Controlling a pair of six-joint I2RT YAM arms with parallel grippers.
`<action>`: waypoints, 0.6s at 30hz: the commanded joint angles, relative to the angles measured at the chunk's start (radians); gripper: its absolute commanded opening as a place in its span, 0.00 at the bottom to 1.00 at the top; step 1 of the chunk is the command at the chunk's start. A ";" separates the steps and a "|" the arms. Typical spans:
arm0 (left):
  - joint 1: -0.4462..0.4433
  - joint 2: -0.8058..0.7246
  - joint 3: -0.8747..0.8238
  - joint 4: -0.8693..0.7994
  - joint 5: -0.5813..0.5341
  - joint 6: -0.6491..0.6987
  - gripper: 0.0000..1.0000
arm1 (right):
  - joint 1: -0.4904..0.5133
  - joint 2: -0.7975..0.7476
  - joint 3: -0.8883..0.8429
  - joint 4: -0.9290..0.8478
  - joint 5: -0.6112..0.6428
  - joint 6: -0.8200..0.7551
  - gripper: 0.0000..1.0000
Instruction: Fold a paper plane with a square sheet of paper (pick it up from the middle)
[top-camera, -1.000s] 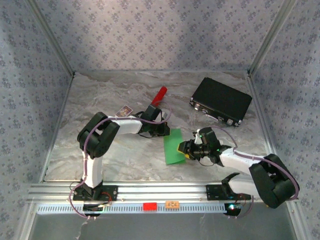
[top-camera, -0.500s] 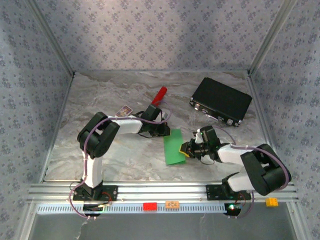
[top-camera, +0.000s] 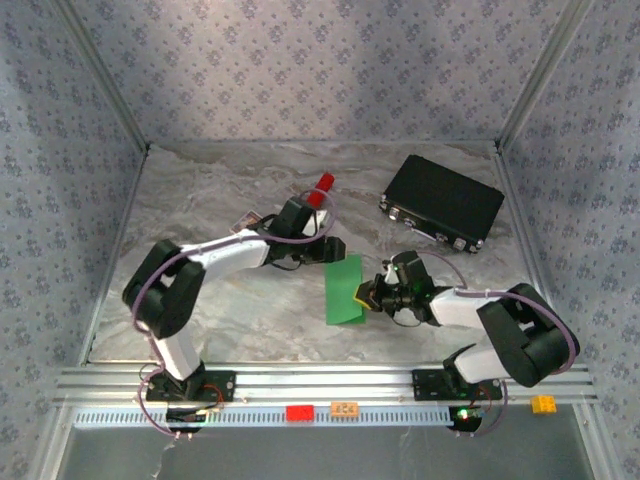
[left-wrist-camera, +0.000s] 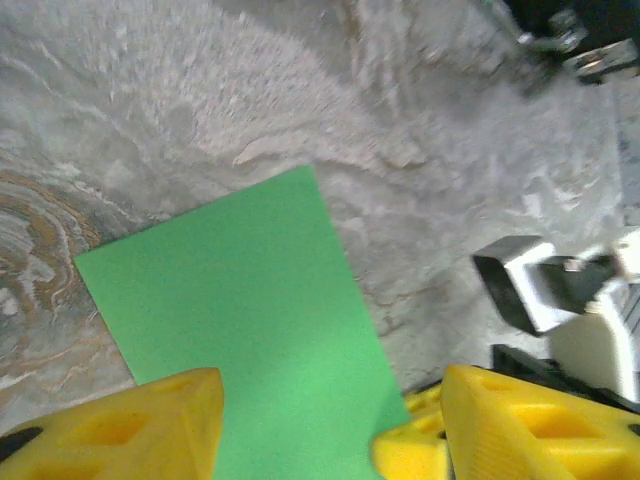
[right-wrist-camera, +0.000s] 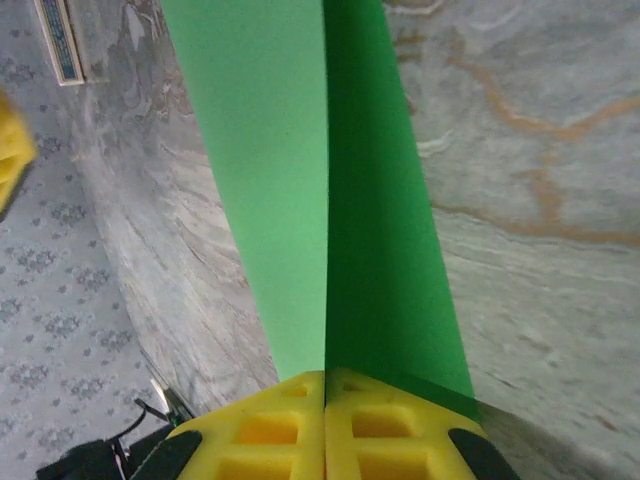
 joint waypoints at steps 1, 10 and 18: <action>-0.004 -0.083 -0.062 -0.018 -0.065 0.022 0.61 | 0.041 0.027 0.029 0.088 0.104 0.122 0.09; -0.014 -0.255 -0.238 0.067 -0.120 0.041 0.62 | 0.049 0.082 0.081 0.065 0.031 0.035 0.23; -0.099 -0.345 -0.359 0.171 -0.176 0.132 0.60 | -0.002 0.101 0.111 -0.032 -0.041 -0.078 0.24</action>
